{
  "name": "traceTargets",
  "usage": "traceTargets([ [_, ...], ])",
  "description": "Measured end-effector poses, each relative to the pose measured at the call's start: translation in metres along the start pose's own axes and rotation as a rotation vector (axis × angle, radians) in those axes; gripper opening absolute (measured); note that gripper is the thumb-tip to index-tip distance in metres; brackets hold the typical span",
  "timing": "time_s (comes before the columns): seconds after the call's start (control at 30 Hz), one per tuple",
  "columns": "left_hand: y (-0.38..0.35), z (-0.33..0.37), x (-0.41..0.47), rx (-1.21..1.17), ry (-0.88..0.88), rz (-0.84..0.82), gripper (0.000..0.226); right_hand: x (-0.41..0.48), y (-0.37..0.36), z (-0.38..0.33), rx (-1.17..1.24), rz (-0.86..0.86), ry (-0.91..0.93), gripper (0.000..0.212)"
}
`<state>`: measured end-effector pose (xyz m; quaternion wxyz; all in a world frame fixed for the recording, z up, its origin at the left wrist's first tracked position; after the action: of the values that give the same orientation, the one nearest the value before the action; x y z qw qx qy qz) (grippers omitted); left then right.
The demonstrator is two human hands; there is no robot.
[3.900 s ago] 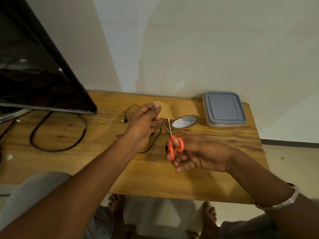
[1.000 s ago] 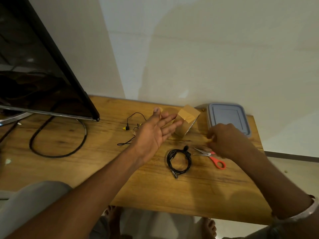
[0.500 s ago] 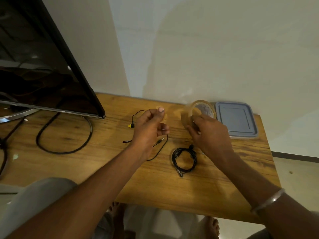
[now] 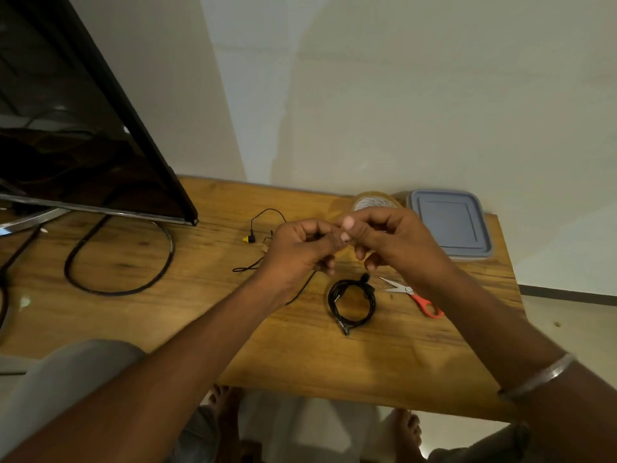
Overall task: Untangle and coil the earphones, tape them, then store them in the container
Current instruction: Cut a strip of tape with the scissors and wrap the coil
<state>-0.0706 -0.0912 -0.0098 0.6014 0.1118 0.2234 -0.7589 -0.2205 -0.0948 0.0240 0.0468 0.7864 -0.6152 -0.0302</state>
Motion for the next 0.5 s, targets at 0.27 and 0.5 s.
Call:
traceTargets([
  [0.27, -0.007, -0.005, -0.003, 0.084, 0.06, -0.113, 0.003, -0.011, 0.007, 0.017, 0.226, -0.106, -0.304, 0.027],
  [0.5, -0.009, -0.007, -0.003, 0.096, 0.068, -0.134, 0.008, -0.014, 0.003, 0.017, 0.293, -0.165, -0.39, 0.016],
])
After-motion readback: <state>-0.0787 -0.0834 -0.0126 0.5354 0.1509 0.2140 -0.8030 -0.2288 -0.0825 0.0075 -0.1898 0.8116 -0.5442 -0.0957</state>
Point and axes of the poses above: each hand's wrist, its own x-axis towards the middle knuckle, its own y-axis out of the back of the hand, z = x × y, the point moved 5 cm from there along x, towards the middle knuckle, and after that the axes turned 12 degrees about y, right-handed, at the moved point
